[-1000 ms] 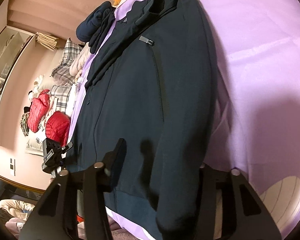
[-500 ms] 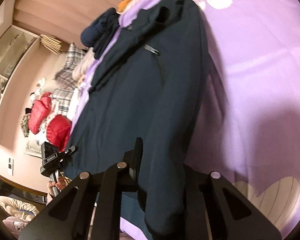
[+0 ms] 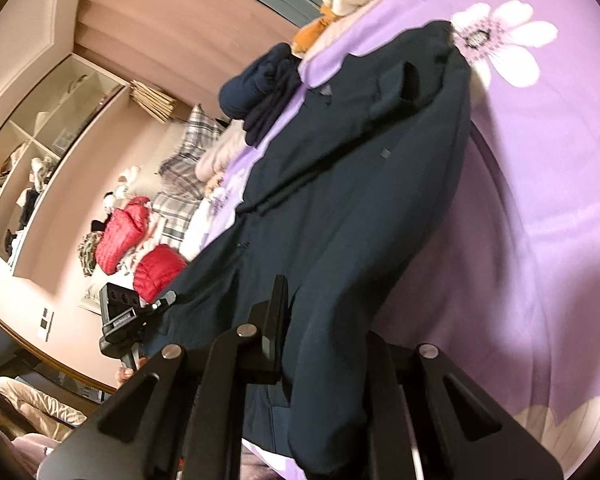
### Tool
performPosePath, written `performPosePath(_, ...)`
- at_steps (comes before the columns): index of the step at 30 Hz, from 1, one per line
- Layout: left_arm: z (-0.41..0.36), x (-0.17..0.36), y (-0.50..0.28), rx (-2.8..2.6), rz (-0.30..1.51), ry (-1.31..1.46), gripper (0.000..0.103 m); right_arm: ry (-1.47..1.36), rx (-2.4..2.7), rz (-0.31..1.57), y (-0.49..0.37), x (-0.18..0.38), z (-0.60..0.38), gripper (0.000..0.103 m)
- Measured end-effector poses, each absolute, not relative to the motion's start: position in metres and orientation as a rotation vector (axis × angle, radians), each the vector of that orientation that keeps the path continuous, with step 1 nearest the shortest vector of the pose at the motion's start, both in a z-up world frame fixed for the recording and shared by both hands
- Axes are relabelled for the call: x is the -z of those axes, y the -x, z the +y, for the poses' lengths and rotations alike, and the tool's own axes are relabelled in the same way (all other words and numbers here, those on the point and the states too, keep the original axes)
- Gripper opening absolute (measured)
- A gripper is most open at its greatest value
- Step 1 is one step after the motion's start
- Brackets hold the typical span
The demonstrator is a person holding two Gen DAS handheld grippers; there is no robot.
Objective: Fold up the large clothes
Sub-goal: 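Lift the gripped hem with both grippers and carry it toward the collar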
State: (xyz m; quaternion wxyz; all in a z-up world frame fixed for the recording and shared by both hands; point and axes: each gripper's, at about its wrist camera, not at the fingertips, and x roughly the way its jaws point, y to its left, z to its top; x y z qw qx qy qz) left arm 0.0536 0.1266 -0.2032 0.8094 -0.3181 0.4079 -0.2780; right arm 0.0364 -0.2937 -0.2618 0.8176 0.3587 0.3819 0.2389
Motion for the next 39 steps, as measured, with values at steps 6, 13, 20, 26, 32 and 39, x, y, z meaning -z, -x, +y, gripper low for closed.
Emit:
performPosePath(6,0.126,0.194,-0.058,0.611,0.827,0.687,0.004,-0.772,-0.540,0.751,-0.037,0.250,-0.287,0.011)
performPosePath(13,0.126,0.176,-0.055,0.661,0.760,0.667,0.004,-0.758,-0.567,0.699,-0.036,0.232,-0.283,0.010)
performPosePath(20,0.123,0.170,-0.053,0.676,0.735,0.630,0.004,-0.765,-0.576,0.684,-0.037,0.228,-0.282,0.010)
performPosePath(26,0.119,0.165,-0.050,0.708,0.711,0.606,0.004,-0.760,-0.593,0.665,-0.036,0.226,-0.281,0.009)
performPosePath(32,0.125,0.158,-0.045,0.734,0.691,0.624,0.004,-0.764,-0.611,0.642,-0.033,0.219,-0.285,0.009)
performPosePath(39,0.124,0.150,-0.029,0.750,0.684,0.621,0.004,-0.755,-0.634,0.617,-0.020,0.205,-0.288,0.009)
